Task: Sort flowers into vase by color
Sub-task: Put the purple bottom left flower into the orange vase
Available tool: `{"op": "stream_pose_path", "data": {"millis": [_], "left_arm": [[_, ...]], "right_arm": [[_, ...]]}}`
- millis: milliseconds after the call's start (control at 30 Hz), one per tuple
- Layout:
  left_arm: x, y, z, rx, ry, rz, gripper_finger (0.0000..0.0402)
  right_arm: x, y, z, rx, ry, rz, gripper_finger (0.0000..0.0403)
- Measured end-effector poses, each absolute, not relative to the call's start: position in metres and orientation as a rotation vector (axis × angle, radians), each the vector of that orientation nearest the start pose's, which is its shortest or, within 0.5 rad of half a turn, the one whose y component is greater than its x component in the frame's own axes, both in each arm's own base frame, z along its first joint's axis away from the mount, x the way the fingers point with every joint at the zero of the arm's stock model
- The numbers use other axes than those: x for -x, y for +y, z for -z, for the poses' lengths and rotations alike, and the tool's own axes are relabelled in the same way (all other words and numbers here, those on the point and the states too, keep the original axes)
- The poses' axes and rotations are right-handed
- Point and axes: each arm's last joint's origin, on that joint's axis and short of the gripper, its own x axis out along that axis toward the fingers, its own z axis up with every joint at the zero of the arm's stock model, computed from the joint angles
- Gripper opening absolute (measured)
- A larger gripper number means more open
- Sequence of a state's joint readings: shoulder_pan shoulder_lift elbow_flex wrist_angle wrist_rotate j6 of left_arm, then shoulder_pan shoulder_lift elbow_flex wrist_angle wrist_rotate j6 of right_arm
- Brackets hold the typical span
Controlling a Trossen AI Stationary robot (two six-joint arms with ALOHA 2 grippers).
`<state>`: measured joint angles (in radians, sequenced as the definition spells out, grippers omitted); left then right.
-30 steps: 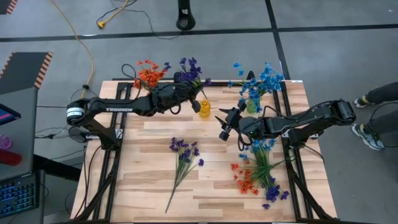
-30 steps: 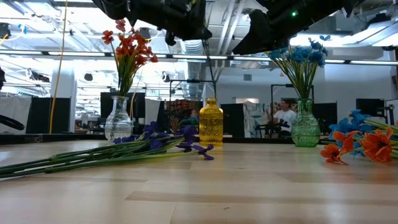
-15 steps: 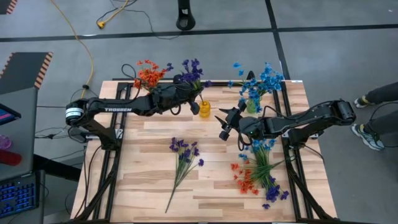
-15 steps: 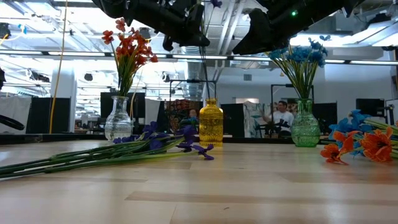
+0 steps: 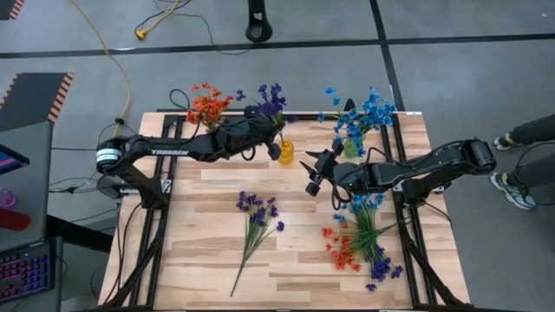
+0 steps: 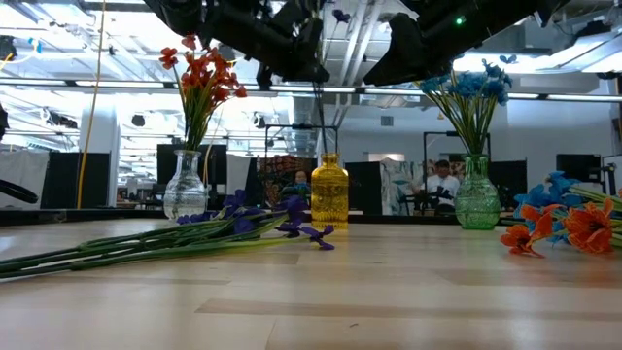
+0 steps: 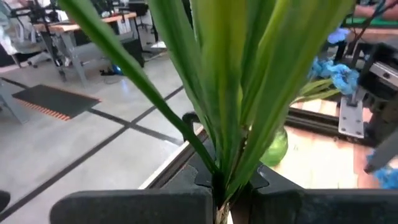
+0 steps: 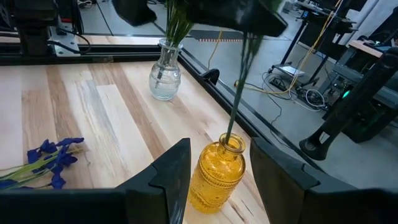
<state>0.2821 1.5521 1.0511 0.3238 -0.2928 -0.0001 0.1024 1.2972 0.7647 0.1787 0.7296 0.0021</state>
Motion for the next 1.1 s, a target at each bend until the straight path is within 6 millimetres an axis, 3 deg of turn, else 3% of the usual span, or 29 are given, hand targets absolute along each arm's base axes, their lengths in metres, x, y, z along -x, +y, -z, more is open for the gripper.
{"op": "stream_pose_path", "data": {"millis": [233,467,800,1100], "left_arm": [[-0.348,0.109,-0.265,0.003,0.228,-0.563,0.0002],[-0.351,0.110,-0.258,0.005,0.247,-0.556,0.0006],[-0.349,0.110,-0.256,0.010,0.282,-0.576,0.0104],[-0.334,0.104,-0.279,0.005,0.270,-0.573,0.0156]], "right_arm": [[-0.274,0.009,-0.253,0.148,0.339,0.621,0.0191],[-0.274,0.009,-0.252,0.152,0.347,0.620,0.0191],[-0.274,0.009,-0.252,0.154,0.349,0.620,0.0191],[-0.274,0.009,-0.252,0.154,0.349,0.620,0.0191]]}}
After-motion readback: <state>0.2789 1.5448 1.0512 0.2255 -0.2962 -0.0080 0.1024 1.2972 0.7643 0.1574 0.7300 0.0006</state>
